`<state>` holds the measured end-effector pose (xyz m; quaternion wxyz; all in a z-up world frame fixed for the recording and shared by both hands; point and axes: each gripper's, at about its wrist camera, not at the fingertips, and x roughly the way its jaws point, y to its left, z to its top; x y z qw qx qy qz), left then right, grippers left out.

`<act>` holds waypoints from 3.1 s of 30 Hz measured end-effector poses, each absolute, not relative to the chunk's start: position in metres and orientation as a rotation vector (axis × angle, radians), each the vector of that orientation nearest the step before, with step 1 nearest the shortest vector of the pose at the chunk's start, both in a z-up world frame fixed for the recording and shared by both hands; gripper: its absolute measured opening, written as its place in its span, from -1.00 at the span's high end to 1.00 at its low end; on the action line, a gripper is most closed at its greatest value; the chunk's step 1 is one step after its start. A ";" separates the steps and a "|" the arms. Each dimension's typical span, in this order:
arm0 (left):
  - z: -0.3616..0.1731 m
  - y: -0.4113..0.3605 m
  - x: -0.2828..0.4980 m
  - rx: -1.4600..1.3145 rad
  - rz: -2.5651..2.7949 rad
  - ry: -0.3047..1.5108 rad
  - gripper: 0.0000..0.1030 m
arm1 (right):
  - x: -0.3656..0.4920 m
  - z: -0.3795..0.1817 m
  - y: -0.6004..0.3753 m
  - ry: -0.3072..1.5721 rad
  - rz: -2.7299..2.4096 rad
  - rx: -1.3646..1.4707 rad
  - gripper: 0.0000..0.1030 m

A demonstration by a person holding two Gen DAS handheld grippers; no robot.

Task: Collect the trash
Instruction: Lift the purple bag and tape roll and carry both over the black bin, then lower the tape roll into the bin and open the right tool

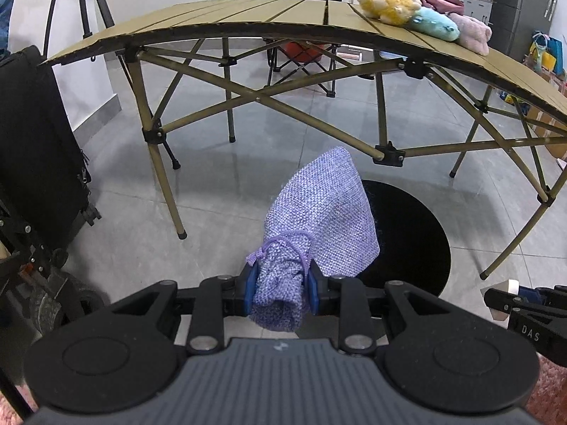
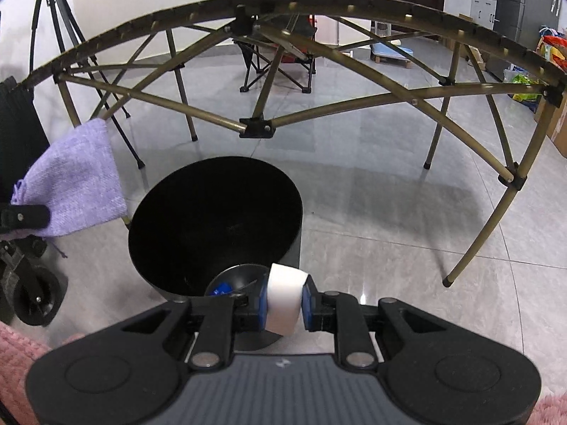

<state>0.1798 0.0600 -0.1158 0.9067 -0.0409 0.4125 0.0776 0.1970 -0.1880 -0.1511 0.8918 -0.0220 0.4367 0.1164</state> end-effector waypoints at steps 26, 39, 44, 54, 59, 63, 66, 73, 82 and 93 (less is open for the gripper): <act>-0.125 0.108 0.204 -0.179 0.263 0.905 0.45 | 0.243 -0.146 -0.147 0.956 0.265 -0.118 0.65; -0.114 0.129 0.230 -0.240 0.299 0.901 0.45 | 0.290 -0.149 -0.104 1.009 0.331 -0.166 0.65; -0.114 0.136 0.245 -0.245 0.321 0.899 0.45 | 0.312 -0.160 -0.094 1.056 0.326 -0.170 0.65; -0.115 0.135 0.267 -0.238 0.334 0.900 0.45 | 0.339 -0.191 -0.085 1.144 0.301 -0.119 0.65; -0.121 0.138 0.271 -0.228 0.350 0.923 0.45 | 0.341 -0.199 -0.078 1.158 0.305 -0.126 0.65; -0.125 0.143 0.271 -0.237 0.367 0.937 0.45 | 0.342 -0.201 -0.074 1.158 0.318 -0.125 0.62; -0.126 0.145 0.271 -0.240 0.372 0.941 0.45 | 0.343 -0.201 -0.073 1.166 0.320 -0.116 0.37; -0.126 0.144 0.270 -0.237 0.383 0.942 0.45 | 0.344 -0.201 -0.073 1.171 0.296 -0.127 -1.00; -0.124 0.140 0.267 -0.245 0.367 0.941 0.45 | 0.338 -0.200 -0.075 1.160 0.299 -0.149 -1.00; -0.121 0.111 0.268 -0.209 0.325 0.936 0.45 | 0.331 -0.184 -0.103 1.128 0.287 -0.121 -1.00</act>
